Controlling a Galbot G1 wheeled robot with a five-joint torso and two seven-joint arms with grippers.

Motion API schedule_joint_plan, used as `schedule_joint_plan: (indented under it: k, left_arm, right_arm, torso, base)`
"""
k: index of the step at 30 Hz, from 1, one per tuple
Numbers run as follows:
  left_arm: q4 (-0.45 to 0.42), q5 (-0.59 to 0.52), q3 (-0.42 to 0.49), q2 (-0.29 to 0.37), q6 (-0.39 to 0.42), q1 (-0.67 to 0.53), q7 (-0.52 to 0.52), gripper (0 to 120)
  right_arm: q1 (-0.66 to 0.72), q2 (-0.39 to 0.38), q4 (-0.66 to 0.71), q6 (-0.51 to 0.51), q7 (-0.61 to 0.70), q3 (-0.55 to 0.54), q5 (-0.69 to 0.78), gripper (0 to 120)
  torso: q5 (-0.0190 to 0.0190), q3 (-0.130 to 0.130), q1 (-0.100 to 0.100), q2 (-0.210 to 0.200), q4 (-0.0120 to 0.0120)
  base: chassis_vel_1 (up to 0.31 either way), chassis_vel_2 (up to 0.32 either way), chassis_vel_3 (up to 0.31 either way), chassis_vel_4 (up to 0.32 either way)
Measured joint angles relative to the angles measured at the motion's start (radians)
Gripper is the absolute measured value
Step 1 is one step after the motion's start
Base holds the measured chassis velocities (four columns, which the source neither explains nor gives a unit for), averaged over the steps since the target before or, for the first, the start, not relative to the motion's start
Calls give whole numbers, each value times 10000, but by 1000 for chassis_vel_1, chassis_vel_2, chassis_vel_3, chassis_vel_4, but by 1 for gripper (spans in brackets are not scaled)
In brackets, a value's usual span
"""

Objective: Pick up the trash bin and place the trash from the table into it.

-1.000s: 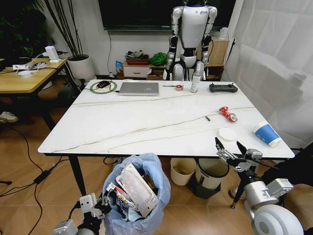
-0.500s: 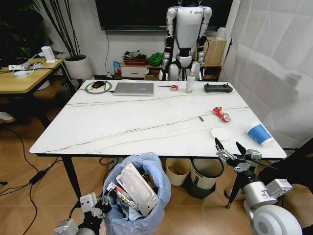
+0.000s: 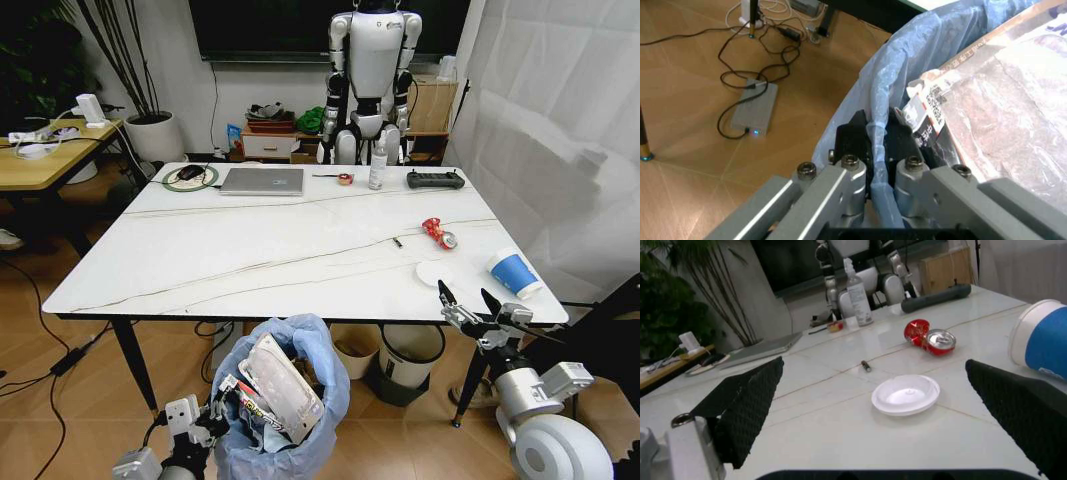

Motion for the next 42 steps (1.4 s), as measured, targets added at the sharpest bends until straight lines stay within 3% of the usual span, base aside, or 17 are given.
schedule_joint_plan:
  k: [21, 29, 31, 35, 36, 39, 42]
  left_arm:
    - [55, 206, 134, -179, 8, 45, -17, 0]
    - [34, 263, 69, -389, 4, 227, -27, 0]
    - [14, 279, 16, -458, -9, 294, -28, 0]
    - [-76, 294, -81, -625, -29, 438, -46, 0]
    - [-76, 294, -81, -625, -29, 438, -46, 0]
    - [-233, 360, -228, -778, -30, 597, -66, 0]
    - [-368, 391, -332, -849, -30, 749, -75, 0]
  right_arm:
    - [244, -232, -132, 291, -220, -188, -246, 100]
    - [1122, -690, -218, 629, -617, -733, -736, 100]
    - [1538, -951, -246, 396, -449, -1035, -740, 100]
    - [3312, -1774, -296, -1422, 912, -2152, -388, 100]
    - [3312, -1774, -296, -1422, 912, -2152, -388, 100]
    - [5338, -2031, -830, -3121, 1018, -3033, 629, 100]
    - [6399, -2026, -1557, -3649, 1093, -3671, 1307, 100]
  torso:
    - [2, 0, 0, 0, 1]
    - [0, 0, 0, 0, 0]
    - [1, 0, 0, 0, 0]
    - [2, 1, 0, 0, -1]
    - [2, 1, 0, 0, -1]
    - [-3, 1, 1, -1, 1]
    - [2, 1, 1, -1, 3]
  base:
    - [-102, -102, 102, 104]
    - [-1, -9, 9, 7]
    - [0, 0, 0, 0]
    - [0, 0, 0, 0]
    - [0, 0, 0, 0]
    - [0, 0, 0, 0]
    - [0, 0, 0, 0]
